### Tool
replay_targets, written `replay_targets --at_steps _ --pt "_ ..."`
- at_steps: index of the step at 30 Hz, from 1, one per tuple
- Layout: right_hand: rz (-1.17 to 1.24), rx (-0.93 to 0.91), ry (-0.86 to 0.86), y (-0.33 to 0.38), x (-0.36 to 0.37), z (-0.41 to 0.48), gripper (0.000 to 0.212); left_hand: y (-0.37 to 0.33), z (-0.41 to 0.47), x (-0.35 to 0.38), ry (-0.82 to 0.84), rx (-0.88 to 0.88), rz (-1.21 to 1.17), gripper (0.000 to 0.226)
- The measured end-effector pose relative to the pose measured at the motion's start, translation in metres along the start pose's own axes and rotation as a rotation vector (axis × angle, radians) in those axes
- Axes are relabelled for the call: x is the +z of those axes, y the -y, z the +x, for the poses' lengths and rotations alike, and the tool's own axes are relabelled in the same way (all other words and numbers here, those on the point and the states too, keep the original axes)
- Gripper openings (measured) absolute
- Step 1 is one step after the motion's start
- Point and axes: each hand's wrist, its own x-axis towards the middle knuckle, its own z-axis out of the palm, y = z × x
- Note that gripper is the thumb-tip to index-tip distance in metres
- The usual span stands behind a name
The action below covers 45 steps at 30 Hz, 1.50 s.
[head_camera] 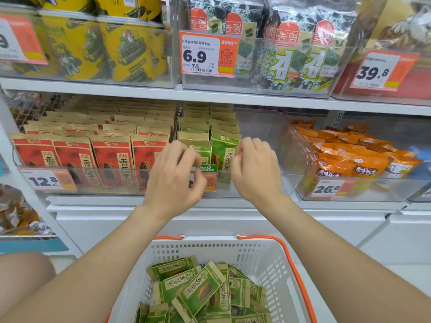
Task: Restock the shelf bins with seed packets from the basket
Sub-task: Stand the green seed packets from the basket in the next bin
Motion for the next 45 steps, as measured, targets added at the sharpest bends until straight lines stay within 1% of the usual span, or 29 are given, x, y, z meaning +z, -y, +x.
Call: replay_targets --at_steps 1,3,4,6,8,9,10,13,15,17,18,19,21,25,27,30,32,34,36,38,39,40,42,44,45 --pt "0.034 -0.074 0.040 0.005 -0.004 -0.008 0.027 0.002 -0.011 0.002 0.053 0.037 0.001 0.006" --pt "0.050 -0.174 0.191 0.014 -0.006 -0.028 0.027 0.007 -0.036 0.008 0.187 0.075 -0.011 0.005" --pt "0.013 -0.204 0.290 0.018 -0.005 -0.040 0.024 0.009 -0.050 0.010 0.266 0.078 -0.017 0.006" --pt "-0.112 -0.240 0.542 0.026 -0.001 -0.066 0.019 0.013 -0.079 0.013 0.470 0.033 -0.009 0.018" --pt "-0.182 -0.263 0.791 0.033 0.009 -0.092 0.017 0.018 -0.102 0.014 0.712 -0.030 0.060 0.031" --pt "-0.208 -0.265 0.887 0.038 0.016 -0.106 0.018 0.019 -0.109 0.013 0.824 -0.059 0.106 0.034" --pt "-0.209 -0.255 0.963 0.041 0.026 -0.120 0.019 0.020 -0.113 0.012 0.938 -0.084 0.139 0.033" --pt "-0.128 -0.149 1.146 0.047 0.063 -0.168 0.018 0.018 -0.125 0.010 1.227 -0.154 0.098 0.022" --pt "-0.016 -0.038 1.288 0.054 0.093 -0.201 0.019 0.020 -0.137 0.008 1.420 -0.207 0.081 0.025" --pt "0.065 0.040 1.395 0.064 0.116 -0.230 0.015 0.025 -0.156 0.008 1.556 -0.250 0.091 0.025" --pt "0.079 0.064 1.425 0.070 0.124 -0.244 0.019 0.026 -0.165 0.008 1.605 -0.263 0.101 0.025" --pt "0.081 0.085 1.441 0.074 0.133 -0.258 0.023 0.028 -0.174 0.009 1.639 -0.268 0.107 0.025" --pt "0.064 0.130 1.470 0.082 0.141 -0.283 0.023 0.028 -0.185 0.010 1.674 -0.282 0.104 0.029" --pt "-0.060 0.101 1.503 0.087 0.147 -0.313 0.007 0.024 -0.192 0.012 1.692 -0.304 0.077 0.035" --pt "-0.075 0.156 1.465 0.086 0.146 -0.308 0.013 0.025 -0.189 0.012 1.680 -0.328 0.070 0.038" --pt "0.041 0.324 1.434 0.078 0.143 -0.294 0.031 0.026 -0.183 0.007 1.655 -0.359 0.067 0.038" --pt "0.105 0.347 1.484 0.076 0.140 -0.296 0.029 0.025 -0.181 0.004 1.651 -0.367 0.070 0.038" --pt "0.109 0.348 1.513 0.082 0.141 -0.312 0.027 0.024 -0.181 0.004 1.662 -0.359 0.072 0.038" --pt "0.117 0.394 1.443 0.090 0.145 -0.329 0.031 0.023 -0.182 0.005 1.676 -0.341 0.069 0.032" --pt "0.231 0.541 1.356 0.094 0.144 -0.329 0.030 0.024 -0.184 0.007 1.688 -0.334 0.076 0.026" --pt "0.305 0.602 1.303 0.094 0.141 -0.322 0.028 0.024 -0.184 0.007 1.696 -0.339 0.073 0.027" --pt "0.378 0.644 1.231 0.091 0.135 -0.312 0.025 0.024 -0.185 0.006 1.703 -0.346 0.062 0.031" --pt "0.473 0.652 1.046 0.080 0.122 -0.282 0.019 0.026 -0.183 0.004 1.716 -0.386 0.018 0.044" --pt "0.579 0.629 0.880 0.068 0.107 -0.249 0.013 0.029 -0.181 0.003 1.699 -0.451 -0.109 0.052" --pt "0.631 0.624 0.814 0.061 0.101 -0.234 0.011 0.033 -0.180 0.005 1.671 -0.517 -0.200 0.054"
